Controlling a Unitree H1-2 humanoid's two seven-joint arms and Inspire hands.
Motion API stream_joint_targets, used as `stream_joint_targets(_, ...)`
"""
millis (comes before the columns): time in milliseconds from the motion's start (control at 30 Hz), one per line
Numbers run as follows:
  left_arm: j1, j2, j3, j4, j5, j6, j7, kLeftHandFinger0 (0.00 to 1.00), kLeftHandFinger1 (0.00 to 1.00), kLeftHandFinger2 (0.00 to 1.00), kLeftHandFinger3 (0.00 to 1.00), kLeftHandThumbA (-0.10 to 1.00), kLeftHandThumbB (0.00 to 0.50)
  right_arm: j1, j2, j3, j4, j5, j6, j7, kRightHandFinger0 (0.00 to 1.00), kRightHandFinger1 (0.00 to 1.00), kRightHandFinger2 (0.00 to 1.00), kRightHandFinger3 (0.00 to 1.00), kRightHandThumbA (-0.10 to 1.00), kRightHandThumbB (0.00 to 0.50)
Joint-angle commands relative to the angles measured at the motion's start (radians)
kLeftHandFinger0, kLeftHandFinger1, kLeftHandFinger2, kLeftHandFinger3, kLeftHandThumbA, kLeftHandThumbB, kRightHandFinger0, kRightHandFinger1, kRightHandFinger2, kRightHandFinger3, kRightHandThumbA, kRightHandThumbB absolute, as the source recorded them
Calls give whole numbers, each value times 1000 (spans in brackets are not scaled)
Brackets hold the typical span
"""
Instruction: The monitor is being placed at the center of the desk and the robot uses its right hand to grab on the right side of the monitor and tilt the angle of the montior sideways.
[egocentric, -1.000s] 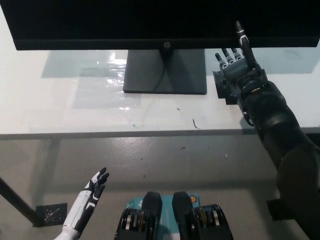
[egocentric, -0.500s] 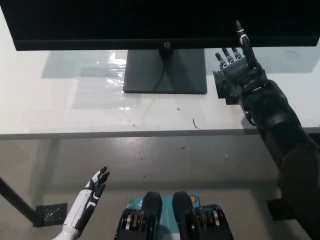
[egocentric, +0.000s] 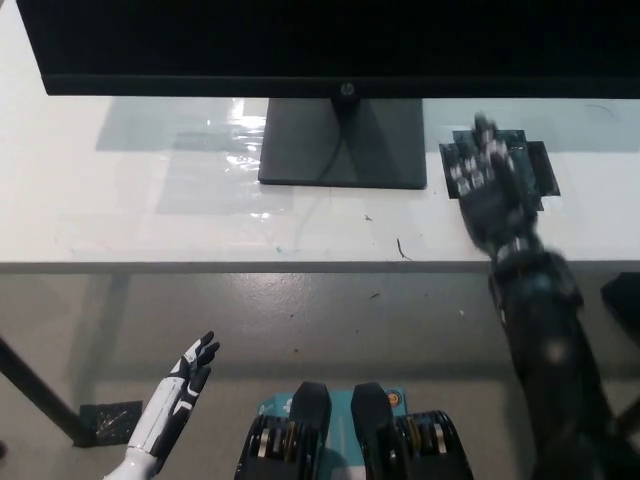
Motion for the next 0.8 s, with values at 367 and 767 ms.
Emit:
stream_joint_targets(367,-20,21,6,-6,-10,-41,6,1000,1000,1000,1000,1000,215,577,-54,320,-1594,-107,-20,197,1000,1000,1000,1000,1000,399)
stream_joint_targets(767,-32,21,9,6,-9,-41,7,1000,1000,1000,1000,1000,239,935,58,461,-1587,-464,-454,340,1000,1000,1000,1000,1000,320)
